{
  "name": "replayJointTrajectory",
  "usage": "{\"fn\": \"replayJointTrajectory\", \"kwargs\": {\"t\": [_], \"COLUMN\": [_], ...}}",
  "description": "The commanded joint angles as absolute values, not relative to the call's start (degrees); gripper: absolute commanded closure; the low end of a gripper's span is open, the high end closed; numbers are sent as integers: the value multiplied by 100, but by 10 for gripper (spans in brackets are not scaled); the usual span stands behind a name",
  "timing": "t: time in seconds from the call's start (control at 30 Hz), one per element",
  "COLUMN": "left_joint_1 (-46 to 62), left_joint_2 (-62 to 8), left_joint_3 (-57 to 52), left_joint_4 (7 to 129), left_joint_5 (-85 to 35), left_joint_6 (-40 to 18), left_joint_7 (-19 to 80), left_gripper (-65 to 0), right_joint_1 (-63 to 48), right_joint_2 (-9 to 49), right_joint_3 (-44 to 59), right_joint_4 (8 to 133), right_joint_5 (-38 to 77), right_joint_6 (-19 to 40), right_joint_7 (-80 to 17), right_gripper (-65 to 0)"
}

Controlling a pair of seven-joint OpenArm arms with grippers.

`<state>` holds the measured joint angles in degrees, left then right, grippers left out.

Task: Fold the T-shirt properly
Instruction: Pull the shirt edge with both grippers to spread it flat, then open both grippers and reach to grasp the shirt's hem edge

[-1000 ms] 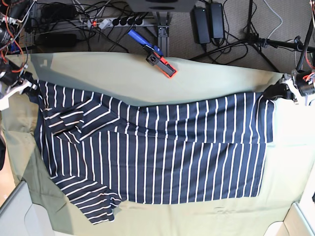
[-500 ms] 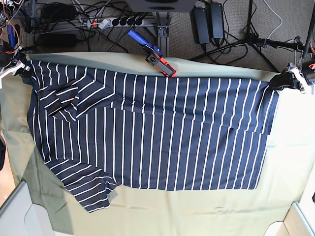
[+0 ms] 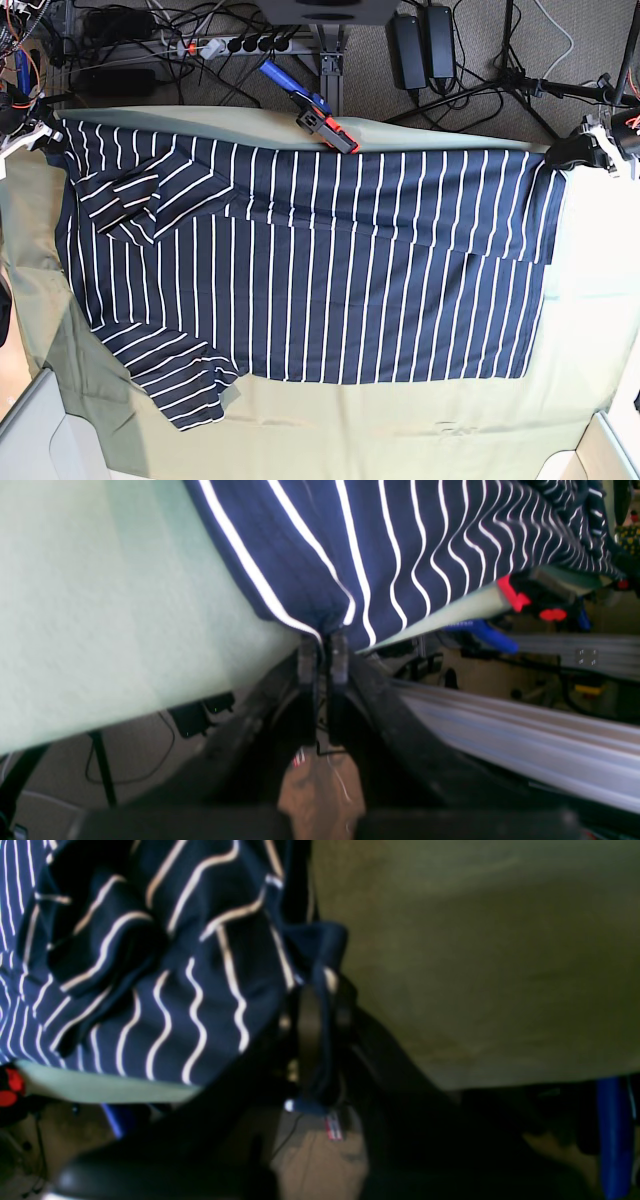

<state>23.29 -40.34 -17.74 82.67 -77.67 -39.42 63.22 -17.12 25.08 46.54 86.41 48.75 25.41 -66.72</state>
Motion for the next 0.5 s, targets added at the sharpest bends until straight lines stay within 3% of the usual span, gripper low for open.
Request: {"fn": "replayJointTrajectory", "kwargs": {"t": [0.0, 0.03, 0.17, 0.23, 0.47], "left_joint_1": [2303, 2303, 2303, 2303, 2314], "left_joint_2": [-4176, -4176, -4178, -4176, -4174], "left_joint_3": [-1846, -1846, -1846, -1876, -3037], "left_joint_4": [8342, 8342, 8342, 8342, 8379], "left_joint_5": [-7806, -7756, -7487, -7328, -7443], "left_joint_6": [-4000, -4000, -4000, -4000, -4000], "left_joint_7": [6165, 6134, 6029, 6023, 6088], "left_gripper": [0, -20, -216, -277, -280], "right_joint_1": [-1702, -1702, -1699, -1684, -1653], "right_joint_2": [2668, 2668, 2681, 2700, 3061], "right_joint_3": [4729, 4729, 4731, 4740, 4794], "right_joint_4": [8733, 8733, 8733, 8733, 8735], "right_joint_5": [4836, 4797, 4539, 4521, 4554], "right_joint_6": [2873, 2873, 2869, 2869, 2849], "right_joint_7": [-6622, -6584, -6213, -6104, -6095], "right_gripper": [0, 0, -309, -396, -405]}}
